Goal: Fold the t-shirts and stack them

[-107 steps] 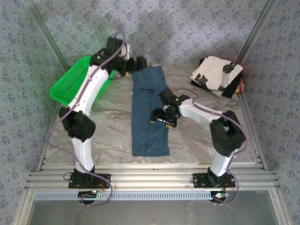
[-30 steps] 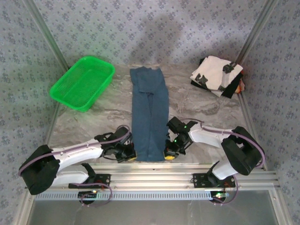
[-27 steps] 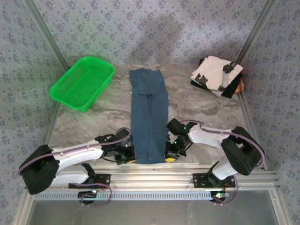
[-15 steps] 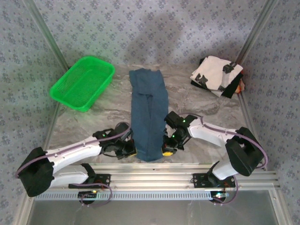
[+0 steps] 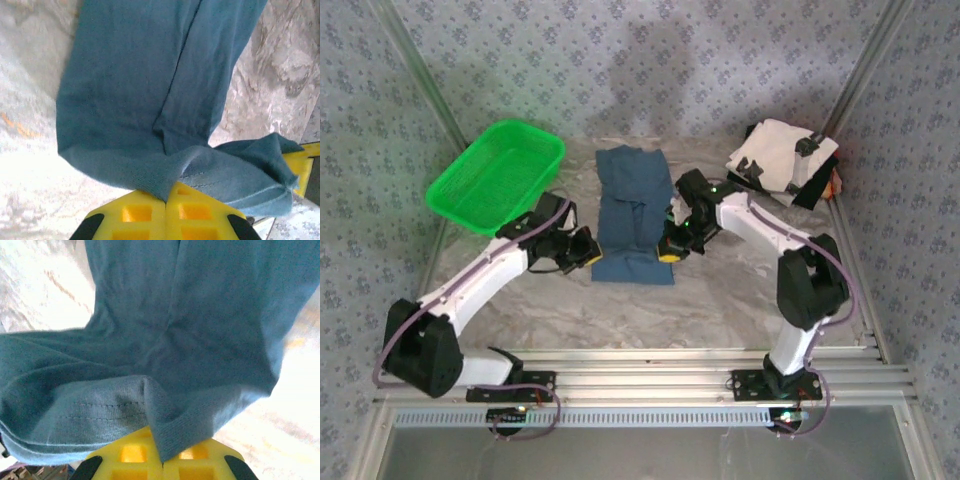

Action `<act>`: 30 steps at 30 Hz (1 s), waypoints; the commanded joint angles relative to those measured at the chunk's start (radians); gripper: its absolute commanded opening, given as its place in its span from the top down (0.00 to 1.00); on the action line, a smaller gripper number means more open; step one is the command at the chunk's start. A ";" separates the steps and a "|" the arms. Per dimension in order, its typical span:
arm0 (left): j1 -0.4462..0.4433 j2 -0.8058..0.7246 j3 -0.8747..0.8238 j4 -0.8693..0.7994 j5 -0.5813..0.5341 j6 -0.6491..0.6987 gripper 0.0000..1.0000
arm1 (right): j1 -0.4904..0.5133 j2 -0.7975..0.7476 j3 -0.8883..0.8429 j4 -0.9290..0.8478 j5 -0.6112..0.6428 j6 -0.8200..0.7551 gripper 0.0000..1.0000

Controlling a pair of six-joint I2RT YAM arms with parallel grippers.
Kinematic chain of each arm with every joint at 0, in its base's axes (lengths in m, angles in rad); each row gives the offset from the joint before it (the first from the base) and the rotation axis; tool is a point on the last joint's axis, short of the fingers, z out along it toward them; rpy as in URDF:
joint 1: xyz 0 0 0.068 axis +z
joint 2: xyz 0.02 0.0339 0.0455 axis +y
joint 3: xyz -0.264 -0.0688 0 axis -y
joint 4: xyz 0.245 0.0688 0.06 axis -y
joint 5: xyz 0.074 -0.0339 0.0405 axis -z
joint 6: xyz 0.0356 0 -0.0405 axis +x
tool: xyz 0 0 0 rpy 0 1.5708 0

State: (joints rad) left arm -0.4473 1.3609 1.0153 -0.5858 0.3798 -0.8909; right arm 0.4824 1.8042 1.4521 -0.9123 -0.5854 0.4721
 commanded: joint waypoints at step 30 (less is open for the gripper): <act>0.184 0.649 0.544 -0.017 0.113 0.265 1.00 | -0.206 0.527 0.579 -0.139 0.000 -0.132 0.99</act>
State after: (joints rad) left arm -0.2886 1.9751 1.5272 -0.6132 0.4866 -0.6502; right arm 0.3012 2.2852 1.9987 -1.0595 -0.5667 0.3424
